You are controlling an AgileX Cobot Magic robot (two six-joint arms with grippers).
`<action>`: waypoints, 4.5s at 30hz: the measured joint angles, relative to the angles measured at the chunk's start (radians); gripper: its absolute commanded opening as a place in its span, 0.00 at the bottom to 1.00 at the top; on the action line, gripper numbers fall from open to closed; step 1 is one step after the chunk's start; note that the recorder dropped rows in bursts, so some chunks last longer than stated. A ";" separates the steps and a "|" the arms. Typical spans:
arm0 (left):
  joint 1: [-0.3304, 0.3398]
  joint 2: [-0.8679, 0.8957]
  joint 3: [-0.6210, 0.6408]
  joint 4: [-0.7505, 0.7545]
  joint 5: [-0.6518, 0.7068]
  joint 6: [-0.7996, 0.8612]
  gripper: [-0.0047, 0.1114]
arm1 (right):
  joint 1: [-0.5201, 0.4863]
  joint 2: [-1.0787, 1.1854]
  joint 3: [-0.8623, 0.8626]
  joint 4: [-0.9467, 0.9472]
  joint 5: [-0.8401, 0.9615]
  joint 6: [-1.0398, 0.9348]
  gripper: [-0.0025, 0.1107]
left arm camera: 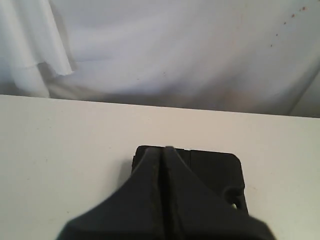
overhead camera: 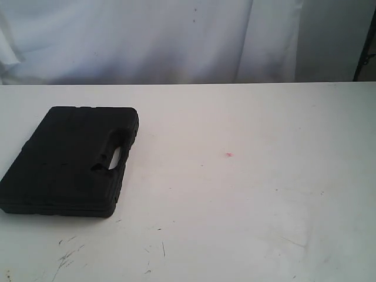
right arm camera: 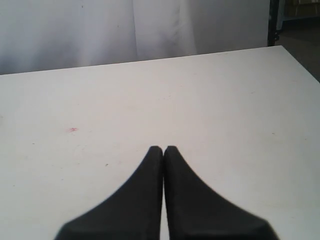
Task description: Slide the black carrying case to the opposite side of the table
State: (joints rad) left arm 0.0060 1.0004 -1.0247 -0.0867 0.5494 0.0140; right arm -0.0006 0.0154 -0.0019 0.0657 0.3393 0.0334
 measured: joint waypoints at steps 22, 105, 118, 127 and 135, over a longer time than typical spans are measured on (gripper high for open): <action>-0.007 0.322 -0.163 -0.212 0.226 0.065 0.04 | 0.000 0.000 0.000 0.000 0.000 0.000 0.02; -0.371 1.290 -0.683 -0.019 0.479 -0.266 0.04 | 0.000 0.000 0.000 0.000 -0.002 0.000 0.02; -0.426 1.290 -0.683 -0.037 0.451 -0.324 0.04 | 0.000 0.000 0.000 0.000 -0.002 0.000 0.02; -0.492 1.291 -0.683 -0.119 0.392 -0.354 0.04 | 0.000 0.000 0.000 0.000 -0.002 0.000 0.02; -0.513 1.291 -0.683 -0.142 0.385 -0.354 0.04 | 0.000 0.000 0.000 0.000 -0.002 0.000 0.02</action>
State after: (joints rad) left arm -0.5066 2.2916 -1.7079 -0.2284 0.9347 -0.3401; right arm -0.0006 0.0154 -0.0019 0.0657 0.3375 0.0334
